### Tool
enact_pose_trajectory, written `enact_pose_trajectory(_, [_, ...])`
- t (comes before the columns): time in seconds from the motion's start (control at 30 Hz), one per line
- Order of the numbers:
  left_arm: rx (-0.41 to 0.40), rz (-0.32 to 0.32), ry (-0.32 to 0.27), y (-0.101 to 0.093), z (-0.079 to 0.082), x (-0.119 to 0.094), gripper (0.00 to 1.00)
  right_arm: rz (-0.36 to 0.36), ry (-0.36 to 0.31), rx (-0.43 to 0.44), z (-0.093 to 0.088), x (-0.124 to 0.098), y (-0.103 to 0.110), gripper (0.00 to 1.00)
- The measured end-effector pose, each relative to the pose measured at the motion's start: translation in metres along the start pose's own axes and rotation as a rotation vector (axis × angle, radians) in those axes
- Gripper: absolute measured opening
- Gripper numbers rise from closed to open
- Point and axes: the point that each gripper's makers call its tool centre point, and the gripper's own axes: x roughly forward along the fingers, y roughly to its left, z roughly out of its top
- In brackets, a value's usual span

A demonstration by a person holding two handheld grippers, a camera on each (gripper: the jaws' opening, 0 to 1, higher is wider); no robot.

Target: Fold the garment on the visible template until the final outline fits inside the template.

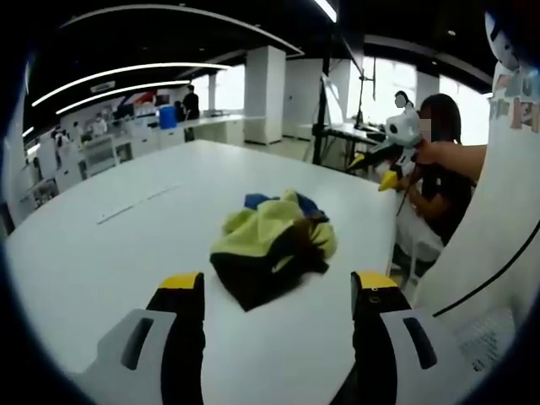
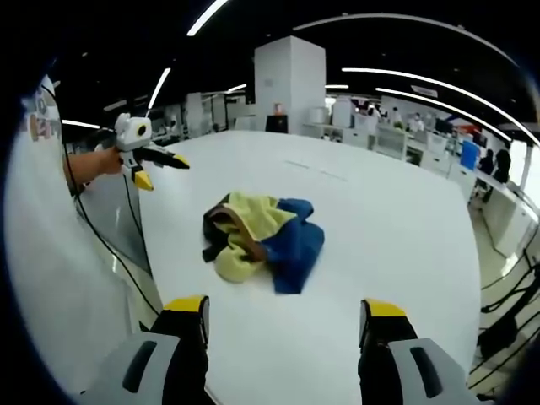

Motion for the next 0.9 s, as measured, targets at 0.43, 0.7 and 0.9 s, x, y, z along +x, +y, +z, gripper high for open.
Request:
enact_pose_trajectory(0.43, [0.005,-0.008,0.013,0.0006,0.0003,0.0033,0.67,0.006,0.009,0.001,-0.0022,0.0022,-0.0007,0.7])
enact_pose_trajectory(0.7, [0.01,-0.003,0.018,0.0034,0.0,0.0054,0.66,0.007,0.005,-0.001,-0.0006,0.0038,-0.0035,0.7])
enact_pose_trajectory(0.9, [0.014,-0.004,0.016,0.0048,0.0008,0.0076,0.63,0.017,0.0,-0.013,0.0004,0.007,-0.0024,0.67])
